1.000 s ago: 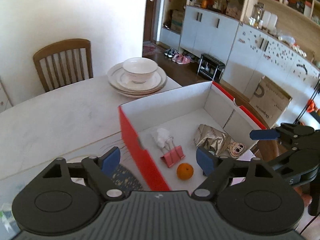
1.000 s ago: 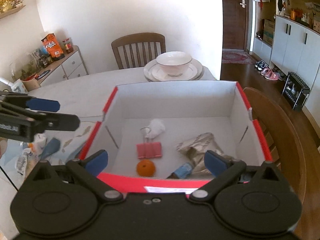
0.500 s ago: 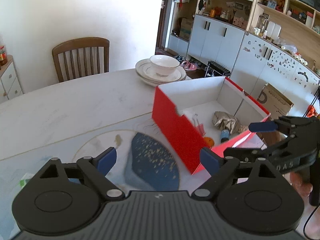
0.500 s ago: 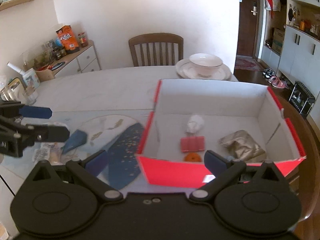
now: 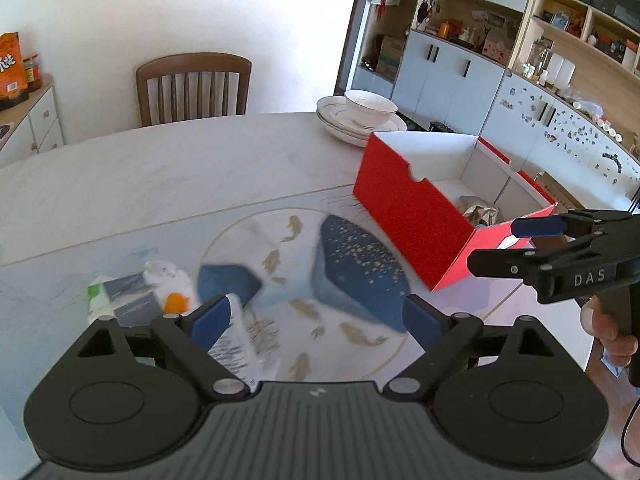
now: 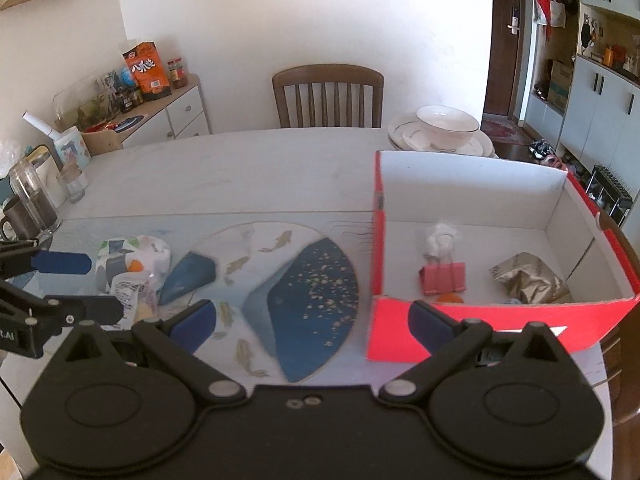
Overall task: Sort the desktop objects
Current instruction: 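Withdraw both open tools from the box back over the table items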
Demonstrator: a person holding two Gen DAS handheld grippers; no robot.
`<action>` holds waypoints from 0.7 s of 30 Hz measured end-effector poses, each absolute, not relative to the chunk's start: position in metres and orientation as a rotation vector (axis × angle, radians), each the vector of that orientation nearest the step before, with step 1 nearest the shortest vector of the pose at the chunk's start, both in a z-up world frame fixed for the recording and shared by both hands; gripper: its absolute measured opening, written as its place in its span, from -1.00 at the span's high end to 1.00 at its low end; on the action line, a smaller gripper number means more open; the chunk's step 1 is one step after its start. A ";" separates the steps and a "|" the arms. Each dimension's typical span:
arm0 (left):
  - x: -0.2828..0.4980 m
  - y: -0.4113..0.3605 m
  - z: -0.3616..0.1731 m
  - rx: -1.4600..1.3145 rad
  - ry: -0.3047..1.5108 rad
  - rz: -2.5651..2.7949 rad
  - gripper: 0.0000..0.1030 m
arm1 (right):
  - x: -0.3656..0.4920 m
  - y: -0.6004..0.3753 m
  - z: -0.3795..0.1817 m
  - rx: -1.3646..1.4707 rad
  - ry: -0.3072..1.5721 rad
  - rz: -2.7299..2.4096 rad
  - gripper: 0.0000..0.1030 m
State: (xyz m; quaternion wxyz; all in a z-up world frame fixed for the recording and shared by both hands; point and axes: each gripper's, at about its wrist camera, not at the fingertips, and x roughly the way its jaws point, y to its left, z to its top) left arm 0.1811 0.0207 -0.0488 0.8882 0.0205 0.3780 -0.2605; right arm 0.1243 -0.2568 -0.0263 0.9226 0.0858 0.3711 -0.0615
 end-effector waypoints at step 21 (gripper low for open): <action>0.177 0.068 -0.098 0.138 0.822 -0.450 -1.00 | 0.129 -0.152 -0.082 0.058 0.834 -0.017 -0.97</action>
